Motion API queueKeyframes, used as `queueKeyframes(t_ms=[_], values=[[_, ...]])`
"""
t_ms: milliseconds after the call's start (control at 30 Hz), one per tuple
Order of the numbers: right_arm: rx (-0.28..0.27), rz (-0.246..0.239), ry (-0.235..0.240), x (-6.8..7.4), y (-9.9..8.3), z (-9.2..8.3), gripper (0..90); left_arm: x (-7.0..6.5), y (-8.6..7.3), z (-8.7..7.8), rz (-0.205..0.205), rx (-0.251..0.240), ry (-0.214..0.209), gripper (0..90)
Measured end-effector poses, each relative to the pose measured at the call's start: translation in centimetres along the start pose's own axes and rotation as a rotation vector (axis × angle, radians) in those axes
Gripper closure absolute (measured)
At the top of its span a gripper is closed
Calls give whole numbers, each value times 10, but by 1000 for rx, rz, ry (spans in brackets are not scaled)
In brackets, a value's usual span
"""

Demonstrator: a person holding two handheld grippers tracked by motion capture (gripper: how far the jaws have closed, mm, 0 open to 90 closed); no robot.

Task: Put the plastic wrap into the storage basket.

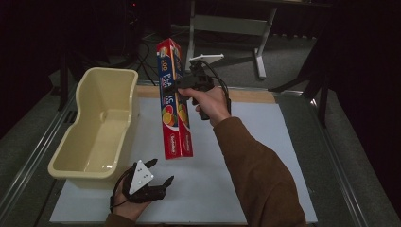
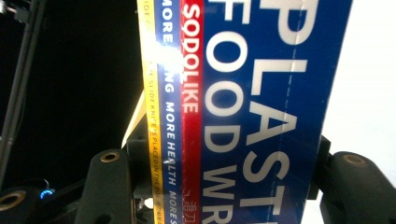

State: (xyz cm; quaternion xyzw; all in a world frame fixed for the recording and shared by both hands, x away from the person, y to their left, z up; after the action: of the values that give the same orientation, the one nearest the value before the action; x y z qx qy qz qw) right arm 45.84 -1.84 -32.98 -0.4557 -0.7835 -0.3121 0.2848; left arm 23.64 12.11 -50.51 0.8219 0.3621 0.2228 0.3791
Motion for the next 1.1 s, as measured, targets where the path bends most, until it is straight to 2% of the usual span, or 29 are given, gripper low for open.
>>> queueKeyframes(t_ms=[167,300,567,733,867,1000,1100], values=[[-33,22,44,6,6,3,411,0,-1,-1,-4,0,2,225],[-53,34,53,11,12,5,411,0,-2,-1,-2,3,3,225],[-63,43,98,23,23,17,411,0,-3,-2,-7,0,4,226],[-71,49,100,28,29,25,411,-1,-3,-2,-3,-2,5,226],[-78,27,105,40,34,35,411,-1,-3,-2,-1,-5,9,226],[-82,33,124,47,37,45,411,-1,-4,-2,-8,-1,5,226],[-88,36,117,50,40,54,411,-2,-6,-2,2,-1,8,226]])
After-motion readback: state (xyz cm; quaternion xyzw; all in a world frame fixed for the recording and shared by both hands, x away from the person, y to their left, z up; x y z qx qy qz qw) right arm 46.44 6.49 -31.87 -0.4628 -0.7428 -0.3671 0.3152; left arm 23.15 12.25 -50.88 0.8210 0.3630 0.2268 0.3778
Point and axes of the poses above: each handheld gripper's, and its own axes: z roughly forward along the jaws, y roughly out of its top, x roughly to its left, the point moved 3 cm from there along z, roughly forward along the jaws, and after that the axes turned 13 degrees about x, right-handed, at the moved point
